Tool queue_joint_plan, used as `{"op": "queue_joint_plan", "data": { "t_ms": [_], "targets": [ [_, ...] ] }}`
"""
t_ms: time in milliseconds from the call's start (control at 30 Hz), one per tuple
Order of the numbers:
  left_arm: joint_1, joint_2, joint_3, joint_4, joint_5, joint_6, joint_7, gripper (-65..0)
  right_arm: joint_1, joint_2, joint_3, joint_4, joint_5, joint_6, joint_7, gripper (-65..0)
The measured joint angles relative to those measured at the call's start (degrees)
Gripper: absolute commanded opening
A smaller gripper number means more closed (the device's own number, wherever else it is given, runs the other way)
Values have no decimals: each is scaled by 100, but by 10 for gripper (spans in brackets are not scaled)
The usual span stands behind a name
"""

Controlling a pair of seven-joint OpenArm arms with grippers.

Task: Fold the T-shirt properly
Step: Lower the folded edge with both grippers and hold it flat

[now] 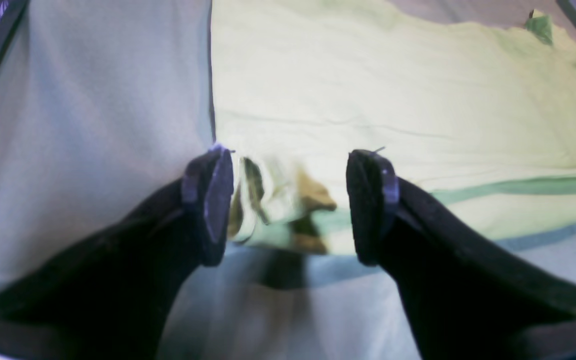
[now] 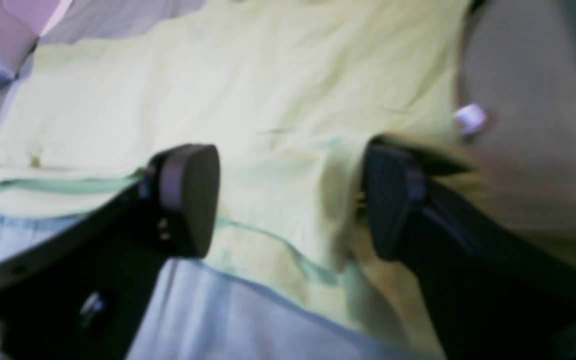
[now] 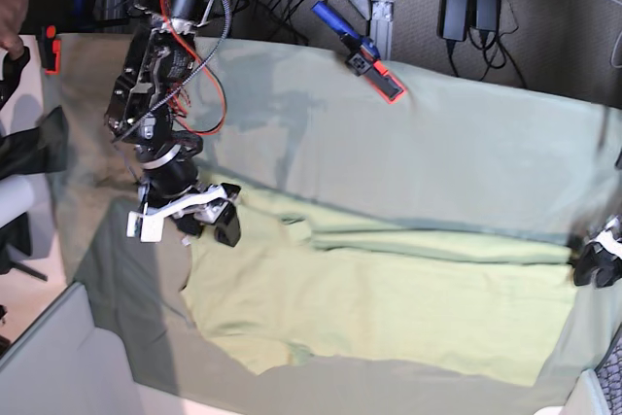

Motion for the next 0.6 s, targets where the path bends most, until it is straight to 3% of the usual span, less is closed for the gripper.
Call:
{"op": "queue_joint_plan", "data": {
  "t_ms": [267, 600],
  "targets": [
    [-2, -17, -946, -4, -697, 4, 946, -259, -162, 2, 1016, 216, 81, -2, -146, -209],
    [0, -13, -964, -4, -896, 2, 1001, -259, -492, -2, 1034, -710, 396, -2, -2, -209]
  ]
}}
